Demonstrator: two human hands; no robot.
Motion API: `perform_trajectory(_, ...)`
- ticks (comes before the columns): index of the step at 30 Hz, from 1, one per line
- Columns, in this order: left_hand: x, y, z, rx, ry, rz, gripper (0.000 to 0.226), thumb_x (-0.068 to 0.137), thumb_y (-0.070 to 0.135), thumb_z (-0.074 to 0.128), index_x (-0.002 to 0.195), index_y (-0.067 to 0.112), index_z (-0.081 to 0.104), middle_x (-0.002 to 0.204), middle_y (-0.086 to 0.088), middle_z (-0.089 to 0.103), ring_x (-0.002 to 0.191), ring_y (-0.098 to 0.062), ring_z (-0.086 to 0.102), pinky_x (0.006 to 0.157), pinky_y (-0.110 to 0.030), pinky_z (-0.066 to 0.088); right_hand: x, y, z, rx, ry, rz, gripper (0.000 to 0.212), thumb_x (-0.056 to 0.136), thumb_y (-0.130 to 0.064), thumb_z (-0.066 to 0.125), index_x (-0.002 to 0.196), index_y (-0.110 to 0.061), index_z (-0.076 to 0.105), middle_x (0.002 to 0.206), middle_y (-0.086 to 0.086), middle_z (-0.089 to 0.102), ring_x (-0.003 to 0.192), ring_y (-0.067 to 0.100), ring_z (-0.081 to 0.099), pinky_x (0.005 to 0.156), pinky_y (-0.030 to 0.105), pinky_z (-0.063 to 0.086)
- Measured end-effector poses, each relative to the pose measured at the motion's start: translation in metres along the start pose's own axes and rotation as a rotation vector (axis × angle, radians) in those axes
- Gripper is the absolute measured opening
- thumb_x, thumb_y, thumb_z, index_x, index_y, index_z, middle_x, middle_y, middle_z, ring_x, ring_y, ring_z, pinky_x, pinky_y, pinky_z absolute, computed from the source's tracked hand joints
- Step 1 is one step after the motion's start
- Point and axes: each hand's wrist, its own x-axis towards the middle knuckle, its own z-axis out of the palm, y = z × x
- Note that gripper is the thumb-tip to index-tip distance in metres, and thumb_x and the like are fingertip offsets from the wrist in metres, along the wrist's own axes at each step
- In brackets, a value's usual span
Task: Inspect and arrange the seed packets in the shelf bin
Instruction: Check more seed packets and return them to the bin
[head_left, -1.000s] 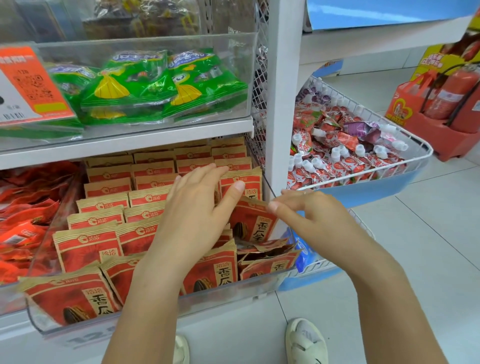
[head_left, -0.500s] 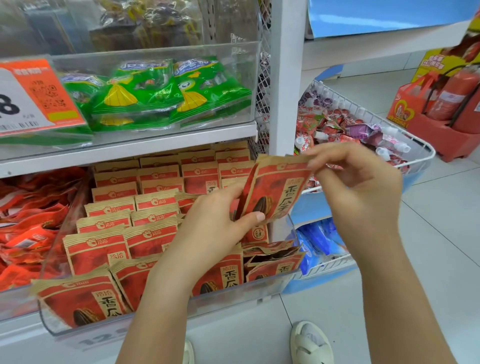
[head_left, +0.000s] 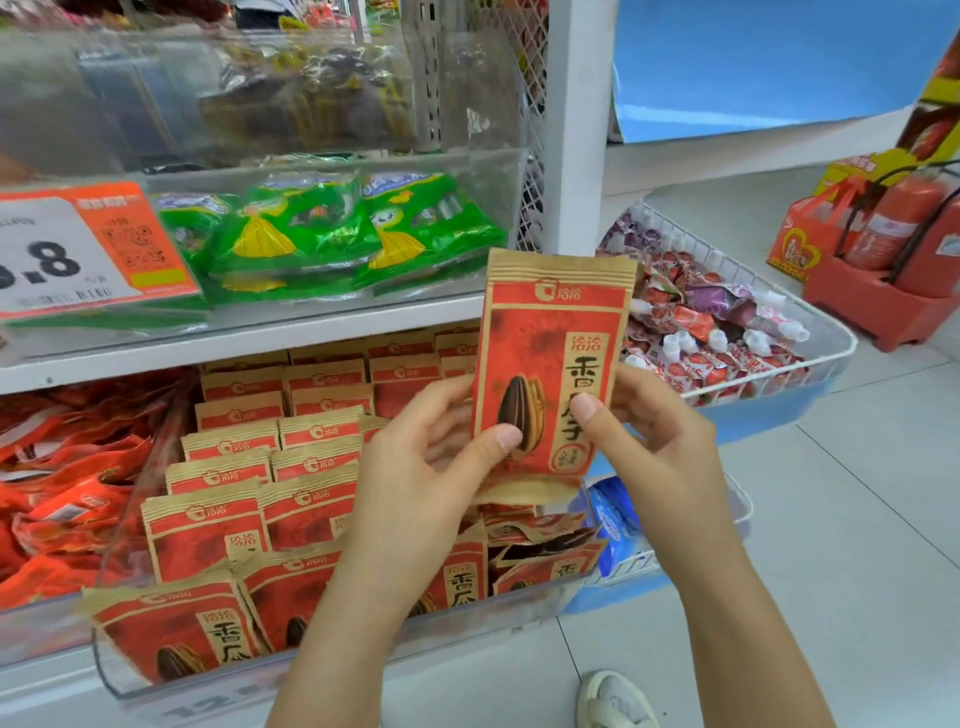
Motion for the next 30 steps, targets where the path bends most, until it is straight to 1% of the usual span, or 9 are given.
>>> perform_trajectory(2, -0.004, 0.002, 0.003, -0.114, 0.074, -0.023, 0.037, 0.074, 0.028, 0.07, 0.11, 0.027, 0.065, 0.101, 0.019, 0.073, 0.097, 0.0, 0.069, 0.084, -0.021, 0.055, -0.006, 0.001, 0.005, 0.05, -0.006, 0.018, 0.029, 0.081, -0.036, 0.069, 0.109, -0.028, 0.07, 0.103, -0.004, 0.075, 0.098, 0.021, 0.068, 0.085, 0.034, 0.055)
perform_trajectory(5, -0.003, 0.008, 0.002, -0.175, 0.085, -0.069, 0.039, 0.071, 0.029, 0.07, 0.109, 0.027, 0.064, 0.099, 0.015, 0.075, 0.092, -0.004, 0.071, 0.08, -0.022, 0.057, -0.009, -0.002, 0.012, 0.16, -0.04, 0.07, 0.026, 0.088, -0.024, 0.061, 0.112, -0.026, 0.069, 0.104, -0.001, 0.075, 0.097, 0.018, 0.07, 0.081, 0.031, 0.057)
perform_trajectory(9, 0.003, 0.012, -0.006, -0.153, -0.001, -0.141, 0.041, 0.075, 0.032, 0.068, 0.114, 0.021, 0.064, 0.098, 0.006, 0.076, 0.088, -0.01, 0.073, 0.076, -0.023, 0.057, -0.005, -0.003, 0.013, 0.251, -0.008, 0.21, 0.035, 0.085, -0.025, 0.059, 0.118, -0.014, 0.068, 0.105, 0.007, 0.075, 0.095, 0.023, 0.071, 0.079, 0.033, 0.059)
perform_trajectory(14, 0.011, 0.014, -0.011, -0.126, -0.148, -0.235, 0.036, 0.079, 0.038, 0.062, 0.112, 0.024, 0.064, 0.09, 0.0, 0.077, 0.085, -0.014, 0.074, 0.078, -0.029, 0.059, -0.002, -0.004, 0.009, 0.211, 0.029, 0.27, 0.033, 0.085, -0.027, 0.067, 0.115, -0.013, 0.069, 0.095, 0.01, 0.076, 0.083, 0.023, 0.073, 0.069, 0.029, 0.059)
perform_trajectory(18, 0.021, 0.014, -0.005, -0.111, -0.202, -0.26, 0.025, 0.091, 0.037, 0.057, 0.109, 0.02, 0.065, 0.09, 0.0, 0.077, 0.084, -0.015, 0.074, 0.077, -0.029, 0.057, -0.01, -0.011, 0.004, 0.144, 0.026, 0.275, 0.037, 0.086, -0.027, 0.068, 0.12, -0.011, 0.066, 0.086, 0.0, 0.076, 0.074, 0.014, 0.072, 0.063, 0.022, 0.055)
perform_trajectory(22, 0.028, 0.018, -0.006, -0.159, -0.237, -0.261, 0.026, 0.092, 0.035, 0.056, 0.109, 0.018, 0.065, 0.091, 0.001, 0.077, 0.082, -0.014, 0.074, 0.071, -0.021, 0.056, 0.0, -0.029, -0.007, 0.035, -0.022, 0.286, 0.033, 0.084, -0.036, 0.061, 0.103, -0.011, 0.07, 0.076, -0.001, 0.075, 0.062, 0.012, 0.068, 0.056, 0.02, 0.053)
perform_trajectory(24, 0.033, 0.022, -0.01, -0.182, -0.231, -0.245, 0.027, 0.092, 0.033, 0.056, 0.11, 0.015, 0.064, 0.091, 0.0, 0.077, 0.082, -0.013, 0.074, 0.068, -0.018, 0.054, 0.011, -0.038, -0.01, -0.025, -0.102, 0.277, 0.027, 0.086, -0.038, 0.067, 0.098, -0.014, 0.071, 0.08, 0.002, 0.076, 0.066, 0.016, 0.069, 0.059, 0.023, 0.055)
perform_trajectory(26, 0.037, 0.022, -0.015, -0.179, -0.212, -0.228, 0.026, 0.093, 0.03, 0.056, 0.111, 0.013, 0.064, 0.091, 0.0, 0.077, 0.082, -0.013, 0.074, 0.068, -0.017, 0.054, 0.022, -0.04, -0.009, -0.046, -0.16, 0.267, 0.024, 0.09, -0.034, 0.062, 0.1, -0.014, 0.071, 0.087, 0.005, 0.076, 0.071, 0.019, 0.07, 0.065, 0.027, 0.057)
perform_trajectory(30, 0.031, 0.015, -0.018, -0.192, -0.167, -0.225, 0.023, 0.097, 0.028, 0.052, 0.112, 0.014, 0.064, 0.091, 0.0, 0.077, 0.081, -0.013, 0.074, 0.065, -0.017, 0.054, 0.027, -0.027, -0.002, -0.033, -0.184, 0.268, 0.017, 0.096, -0.028, 0.059, 0.101, -0.016, 0.07, 0.083, 0.001, 0.075, 0.068, 0.015, 0.068, 0.064, 0.024, 0.056)
